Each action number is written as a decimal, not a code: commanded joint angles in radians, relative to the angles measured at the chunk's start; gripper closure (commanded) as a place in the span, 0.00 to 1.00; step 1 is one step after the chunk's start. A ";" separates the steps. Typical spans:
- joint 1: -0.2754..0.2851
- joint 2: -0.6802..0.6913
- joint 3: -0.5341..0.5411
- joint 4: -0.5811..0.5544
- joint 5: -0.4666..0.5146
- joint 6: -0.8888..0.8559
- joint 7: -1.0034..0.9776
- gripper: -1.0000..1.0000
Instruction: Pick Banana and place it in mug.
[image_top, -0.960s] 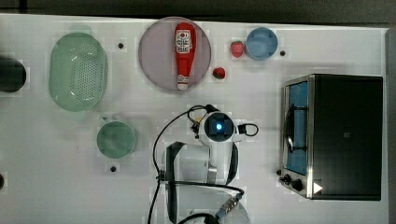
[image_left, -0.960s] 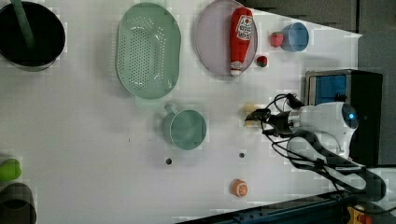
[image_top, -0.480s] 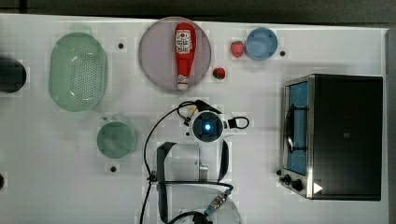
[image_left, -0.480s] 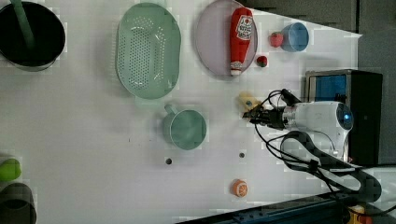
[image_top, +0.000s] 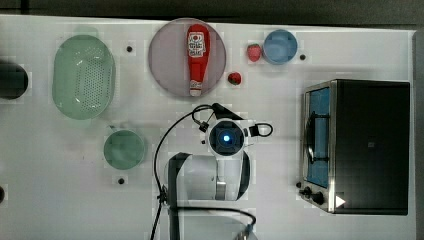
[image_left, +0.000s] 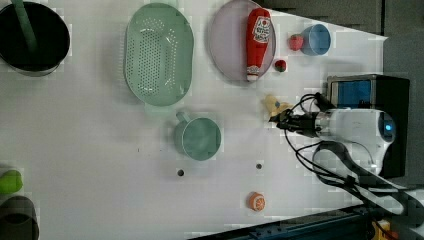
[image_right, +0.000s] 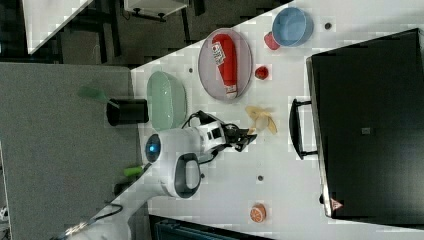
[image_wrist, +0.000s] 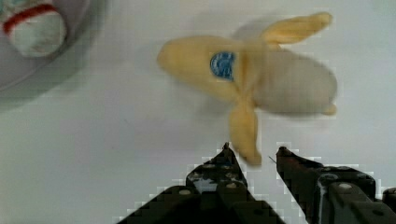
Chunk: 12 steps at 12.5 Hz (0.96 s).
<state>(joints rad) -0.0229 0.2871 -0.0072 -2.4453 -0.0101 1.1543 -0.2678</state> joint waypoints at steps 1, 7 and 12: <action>-0.004 -0.186 -0.016 0.036 0.008 -0.176 -0.021 0.63; -0.006 -0.468 -0.014 0.177 0.008 -0.678 -0.009 0.63; 0.009 -0.551 0.059 0.255 0.023 -0.866 0.081 0.63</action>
<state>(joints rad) -0.0369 -0.2815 0.0136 -2.1680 -0.0081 0.3481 -0.2515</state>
